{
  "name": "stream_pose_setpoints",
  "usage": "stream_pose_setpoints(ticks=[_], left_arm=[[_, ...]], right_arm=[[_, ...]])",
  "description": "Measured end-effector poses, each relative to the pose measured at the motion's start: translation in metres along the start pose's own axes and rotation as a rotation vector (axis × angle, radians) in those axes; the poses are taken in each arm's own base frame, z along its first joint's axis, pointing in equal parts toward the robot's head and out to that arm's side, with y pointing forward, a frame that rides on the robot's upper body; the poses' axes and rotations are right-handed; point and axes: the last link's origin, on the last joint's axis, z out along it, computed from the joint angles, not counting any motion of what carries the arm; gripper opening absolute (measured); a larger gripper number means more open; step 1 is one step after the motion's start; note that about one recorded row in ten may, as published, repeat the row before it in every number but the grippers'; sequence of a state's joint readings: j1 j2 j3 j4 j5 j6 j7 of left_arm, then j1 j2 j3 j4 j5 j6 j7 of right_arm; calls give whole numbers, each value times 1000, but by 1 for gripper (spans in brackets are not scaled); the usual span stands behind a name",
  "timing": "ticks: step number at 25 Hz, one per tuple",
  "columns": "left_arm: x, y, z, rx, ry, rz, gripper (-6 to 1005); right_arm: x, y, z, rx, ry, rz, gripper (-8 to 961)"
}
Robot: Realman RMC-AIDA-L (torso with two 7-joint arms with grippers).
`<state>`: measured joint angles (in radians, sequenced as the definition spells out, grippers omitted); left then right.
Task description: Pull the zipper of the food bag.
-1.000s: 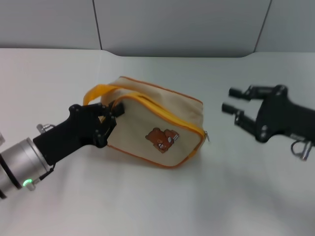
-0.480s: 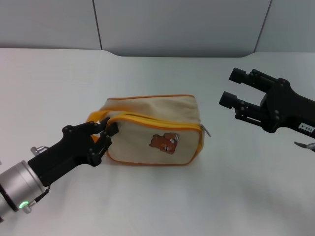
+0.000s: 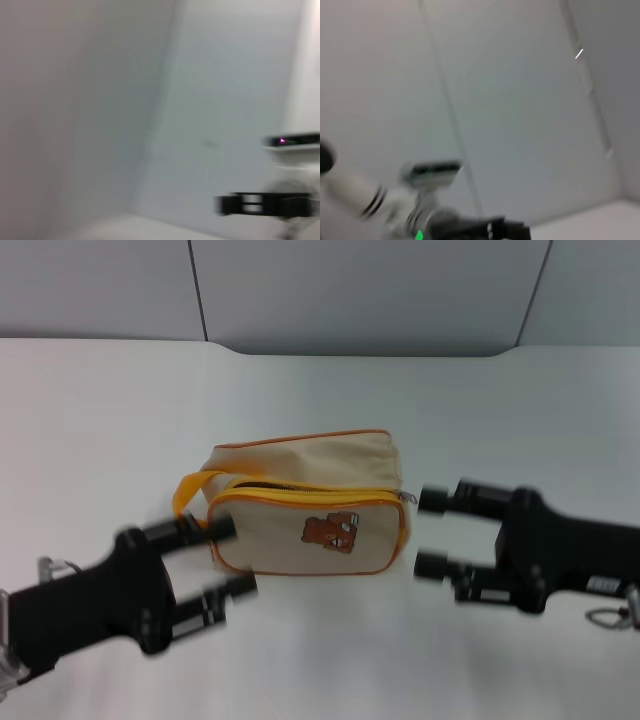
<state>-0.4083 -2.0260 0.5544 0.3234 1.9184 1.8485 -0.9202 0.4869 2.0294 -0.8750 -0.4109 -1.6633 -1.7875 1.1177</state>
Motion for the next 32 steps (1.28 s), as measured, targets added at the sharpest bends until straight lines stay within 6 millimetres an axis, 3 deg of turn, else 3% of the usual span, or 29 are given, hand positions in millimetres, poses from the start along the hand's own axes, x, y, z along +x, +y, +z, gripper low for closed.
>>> stream_pose_setpoints(ticks=[5, 8, 18, 32], left_arm=[[-2, 1, 4, -142, -150, -88, 544], [-2, 2, 4, -168, -188, -116, 781], [-5, 2, 7, -175, -204, -127, 827], [-9, 4, 10, -179, -218, -129, 826]], right_arm=[[15, 8, 2, -40, 81, 29, 726], [25, 16, 5, -61, 110, 24, 726], [41, 18, 10, -55, 181, -20, 727], [43, 17, 10, -44, 188, -36, 727]])
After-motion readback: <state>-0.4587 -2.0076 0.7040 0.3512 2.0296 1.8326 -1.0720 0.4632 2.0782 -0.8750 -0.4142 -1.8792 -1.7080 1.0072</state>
